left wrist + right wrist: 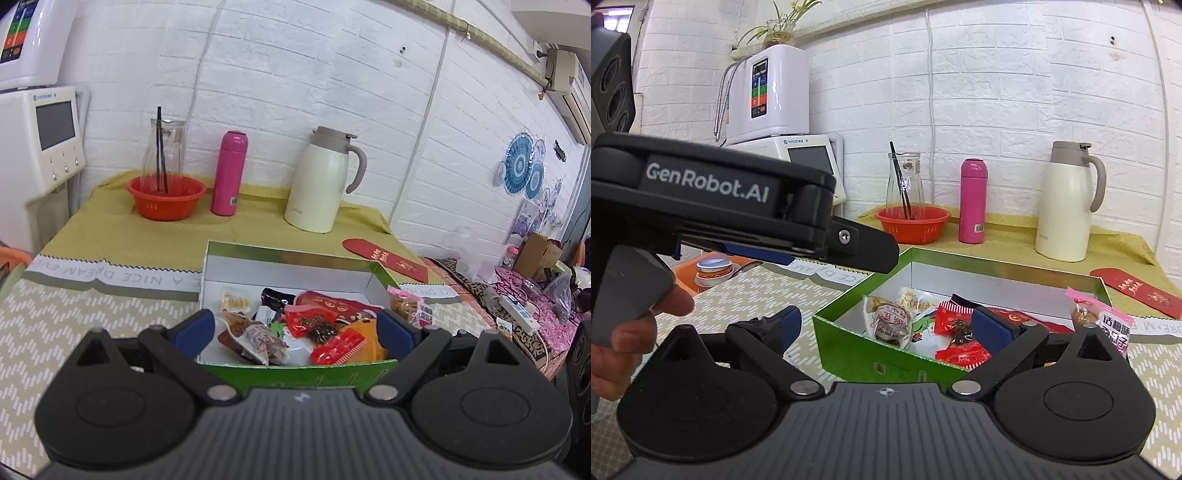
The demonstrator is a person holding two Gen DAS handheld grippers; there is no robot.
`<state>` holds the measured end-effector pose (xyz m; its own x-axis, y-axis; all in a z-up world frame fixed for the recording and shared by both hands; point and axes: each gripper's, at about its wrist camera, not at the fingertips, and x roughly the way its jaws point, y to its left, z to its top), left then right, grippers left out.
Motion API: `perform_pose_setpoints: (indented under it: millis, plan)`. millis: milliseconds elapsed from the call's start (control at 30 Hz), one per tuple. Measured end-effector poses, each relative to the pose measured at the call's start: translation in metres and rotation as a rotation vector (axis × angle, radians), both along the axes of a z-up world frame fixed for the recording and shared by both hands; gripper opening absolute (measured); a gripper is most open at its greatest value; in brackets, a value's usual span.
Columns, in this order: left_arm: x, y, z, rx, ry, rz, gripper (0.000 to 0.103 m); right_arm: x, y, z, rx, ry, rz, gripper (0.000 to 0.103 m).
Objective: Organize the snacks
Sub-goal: 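Move both grippers to the cookie-printed cake pack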
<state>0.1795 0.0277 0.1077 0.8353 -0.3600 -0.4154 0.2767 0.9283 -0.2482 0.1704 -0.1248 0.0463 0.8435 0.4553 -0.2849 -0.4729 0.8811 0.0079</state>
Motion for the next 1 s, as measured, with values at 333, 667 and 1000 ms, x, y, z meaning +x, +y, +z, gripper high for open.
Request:
perform_pose_setpoints:
  millis: [333,667,1000]
  plan:
    - [-0.042,0.051,-0.008,-0.064,0.031,0.051,0.090,-0.033,-0.001,-0.020,-0.031,0.080,0.035,0.103]
    - [-0.013,0.115,-0.063,-0.099,0.238,0.106,0.087,-0.037,0.025,-0.049,-0.057,0.217,0.106,0.103]
    - [-0.004,0.124,-0.088,-0.136,0.315,0.041,0.054,-0.029,0.050,-0.052,-0.066,0.243,0.172,0.103]
